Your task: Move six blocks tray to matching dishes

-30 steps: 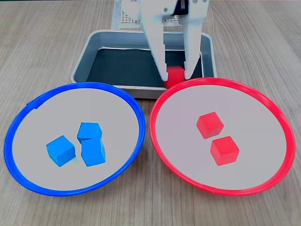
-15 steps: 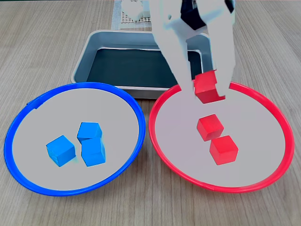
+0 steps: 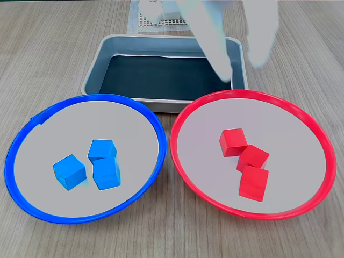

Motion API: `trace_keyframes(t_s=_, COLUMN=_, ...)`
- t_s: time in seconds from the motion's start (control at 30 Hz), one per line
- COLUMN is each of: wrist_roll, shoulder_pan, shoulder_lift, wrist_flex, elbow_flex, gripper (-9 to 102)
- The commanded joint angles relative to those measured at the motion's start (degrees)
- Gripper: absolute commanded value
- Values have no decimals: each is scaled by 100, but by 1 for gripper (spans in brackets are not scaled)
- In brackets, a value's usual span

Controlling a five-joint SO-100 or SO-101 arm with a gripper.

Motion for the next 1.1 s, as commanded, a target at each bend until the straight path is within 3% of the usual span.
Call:
trace_keyframes(t_s=0.0, wrist_roll=888, shoulder_pan=123, shoulder_lift=1485, wrist_flex=694, elbow_flex=527, gripper=3)
trace_keyframes(t_s=0.07, wrist_roll=1063, shoulder_pan=272, shoulder_lift=2751, wrist_flex=747, elbow_flex=1547, gripper=1)
trace_keyframes(t_s=0.13, wrist_roll=2399, shoulder_pan=536, shoulder_lift=4104, wrist_flex=431, elbow_flex=2733, gripper=0)
trace_keyframes(t_s=0.2, wrist_roll=3059, shoulder_pan=721, shoulder_lift=5449, wrist_flex=633, elbow_flex=3709, gripper=0)
trace_keyframes(t_s=0.4, wrist_roll=3190, shoulder_pan=888, shoulder_lift=7998, wrist_flex=2795, elbow_flex=5229, gripper=0)
trace_keyframes(t_s=0.77, wrist_roll=3217, shoulder_pan=1222, shoulder_lift=8640, wrist_flex=3955, elbow_flex=5915, gripper=0)
trace_keyframes(t_s=1.07, wrist_roll=3129, shoulder_pan=1187, shoulder_lift=8640, wrist_flex=3955, elbow_flex=5915, gripper=0)
